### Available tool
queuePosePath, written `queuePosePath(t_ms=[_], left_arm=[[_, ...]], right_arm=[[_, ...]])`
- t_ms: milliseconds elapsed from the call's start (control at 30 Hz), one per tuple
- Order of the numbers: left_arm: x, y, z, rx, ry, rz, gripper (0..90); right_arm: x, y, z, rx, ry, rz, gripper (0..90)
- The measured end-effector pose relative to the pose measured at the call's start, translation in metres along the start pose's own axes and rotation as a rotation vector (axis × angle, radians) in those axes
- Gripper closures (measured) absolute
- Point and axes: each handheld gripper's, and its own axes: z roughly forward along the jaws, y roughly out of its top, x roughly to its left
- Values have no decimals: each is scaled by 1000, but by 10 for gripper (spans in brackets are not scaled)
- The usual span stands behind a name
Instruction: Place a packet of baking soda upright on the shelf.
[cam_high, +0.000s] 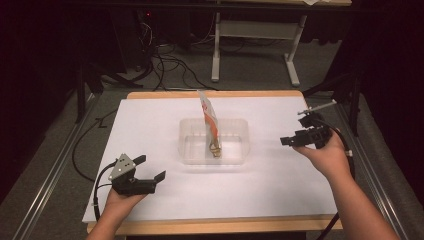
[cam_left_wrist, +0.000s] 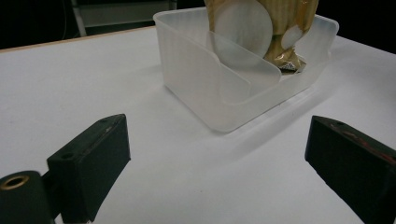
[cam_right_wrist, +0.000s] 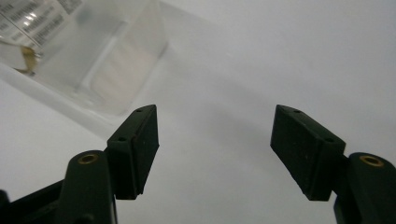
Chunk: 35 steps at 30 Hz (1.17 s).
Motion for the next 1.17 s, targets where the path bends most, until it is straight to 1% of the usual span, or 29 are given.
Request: queuePosePath(t_ms=[33,67,100,133,167,200,233,267,300,333,367,400,433,467,500,533,567,600,633,667,700,733,767,800,867,1000,1167], left_arm=[[0,0,0,-1,1,1,71],[0,0,0,0,2,1,71],[0,0,0,1,3,2,71],[1,0,0,0,4,-1,71],[1,0,0,0,4,-3,71],[1,0,0,-1,4,-4,71],[1,0,0,-1,4,-4,71],[1,0,0,-3,4,-5,71],[2,0,-1,-7,2,-6,71],[2,0,-1,-7,2,-6,71],[2,0,-1,-6,2,-4,71],[3,0,0,-2,2,-3,71],[4,-1,0,-1,1,-7,71],[4,-1,1,0,1,-8,71],[5,-1,2,9,6,-12,71],[5,-1,2,9,6,-12,71],[6,-2,4,20,14,-20,71],[6,-2,5,29,18,-20,71],[5,-2,6,29,20,-20,71],[3,-2,6,30,25,-14,71],[2,-2,5,29,28,-12,71],[0,-2,4,30,29,-3,71],[-2,-1,4,31,31,3,71],[-3,-1,3,27,31,2,71],[-4,-1,3,23,31,4,70],[-1,-1,3,26,26,0,70],[1,-1,2,15,21,-5,68]], right_arm=[[0,-7,1,-17,-17,-6,316],[-1,-20,5,-52,-33,-13,325],[-2,-30,7,-73,-45,-15,326],[-2,-37,10,-91,-49,-16,328],[-2,-49,15,-115,-49,-19,326],[-2,-56,17,-128,-54,-19,321],[-2,-56,17,-128,-54,-19,321],[-1,-75,25,-158,-48,-3,343],[1,-83,27,-187,-50,1,354],[1,-83,27,-187,-50,1,354],[4,-97,30,-247,-73,1,341],[4,-97,30,-247,-73,1,341],[5,-104,32,-274,-81,1,340],[6,-114,34,-315,-85,-4,359],[7,-128,35,-348,-63,-12,383],[5,-128,33,-352,-44,-6,343],[5,-129,29,-368,-60,-7,348],[4,-130,28,-387,-75,-27,344],[2,-134,29,-402,-80,-14,307],[0,-136,32,-399,-81,-5,286],[-4,-137,37,-382,-71,11,285],[-5,-137,38,-370,-69,14,280],[-6,-138,40,-357,-82,3,272],[-6,-138,41,-352,-84,-4,259],[-6,-138,43,-343,-84,-2,245],[-4,-137,42,-352,-91,0,228],[-2,-136,42,-351,-108,9,199]])
